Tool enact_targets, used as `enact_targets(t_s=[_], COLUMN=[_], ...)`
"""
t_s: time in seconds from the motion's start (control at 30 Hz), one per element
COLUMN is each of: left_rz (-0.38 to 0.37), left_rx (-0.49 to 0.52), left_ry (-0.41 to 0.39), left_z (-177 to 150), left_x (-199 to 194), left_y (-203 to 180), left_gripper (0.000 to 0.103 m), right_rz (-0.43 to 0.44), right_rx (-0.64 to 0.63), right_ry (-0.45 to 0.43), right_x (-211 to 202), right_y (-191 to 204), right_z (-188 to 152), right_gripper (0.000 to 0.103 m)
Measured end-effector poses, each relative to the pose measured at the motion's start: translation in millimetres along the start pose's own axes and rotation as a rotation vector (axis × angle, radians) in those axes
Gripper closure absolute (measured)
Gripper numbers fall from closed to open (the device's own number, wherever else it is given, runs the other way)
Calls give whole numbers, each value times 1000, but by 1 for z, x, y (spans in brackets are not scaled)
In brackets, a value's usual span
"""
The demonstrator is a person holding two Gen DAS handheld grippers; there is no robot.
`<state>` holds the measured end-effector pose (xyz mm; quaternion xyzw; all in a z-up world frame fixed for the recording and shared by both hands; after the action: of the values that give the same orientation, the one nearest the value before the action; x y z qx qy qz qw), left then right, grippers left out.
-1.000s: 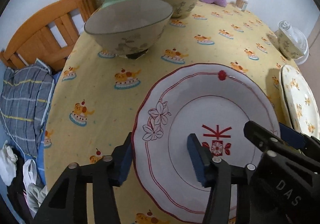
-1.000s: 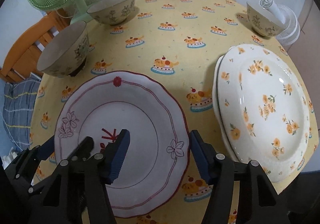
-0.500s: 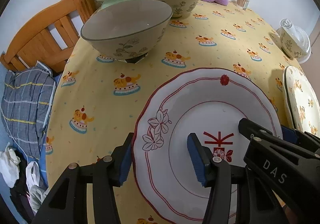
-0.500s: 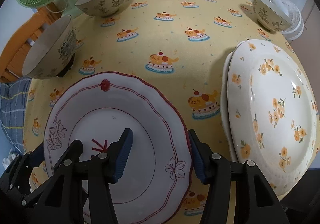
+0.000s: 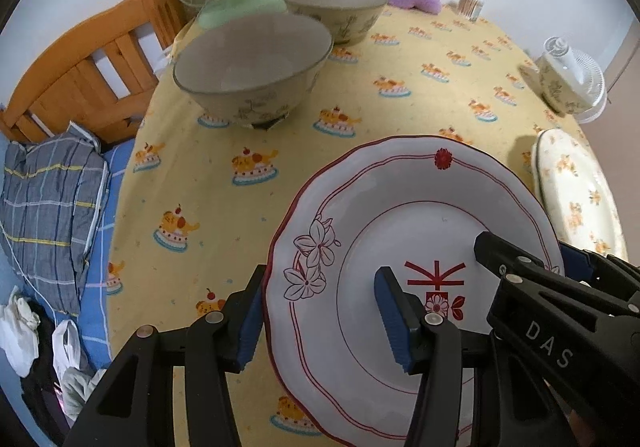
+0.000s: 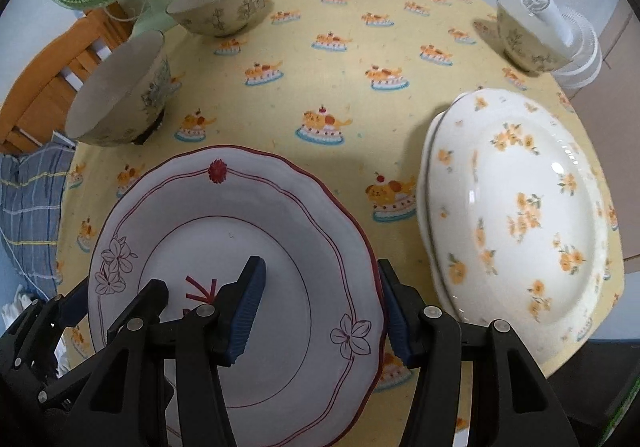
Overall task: Organize plates and bowls
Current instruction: 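Close the right gripper on the red-patterned plate's rim, then lift the red-patterned plate with the right gripper toward the flowered plate stack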
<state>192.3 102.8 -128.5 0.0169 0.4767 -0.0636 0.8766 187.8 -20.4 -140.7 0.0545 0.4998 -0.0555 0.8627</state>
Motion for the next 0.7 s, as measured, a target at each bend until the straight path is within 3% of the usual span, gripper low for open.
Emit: enact_targets(t_s=[0.33, 0.7], left_rz=[-36, -13], left_rx=[25, 26], left_ry=[-66, -116], left_z=[14, 24], left_x=[-34, -46], left_y=[-9, -30], left_gripper=[49, 49], right_rz=[-32, 3], right_rx=[26, 20], right_ry=[-76, -133], right_x=[-46, -58], right_y=[-7, -28], right_z=[9, 21], right_gripper=[44, 44])
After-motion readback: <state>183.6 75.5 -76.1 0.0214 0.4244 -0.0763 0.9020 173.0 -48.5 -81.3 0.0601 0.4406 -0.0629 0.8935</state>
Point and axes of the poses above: each gripper's, at about its wrist camera, not at the fingertips, and x roughly the way its jaws point, y to its left, z to its top, the point moved 6 cm from there along x, roughly the way its jaws point, and after that the axes turned 11 degrees about -y, right-handed, at the moved point
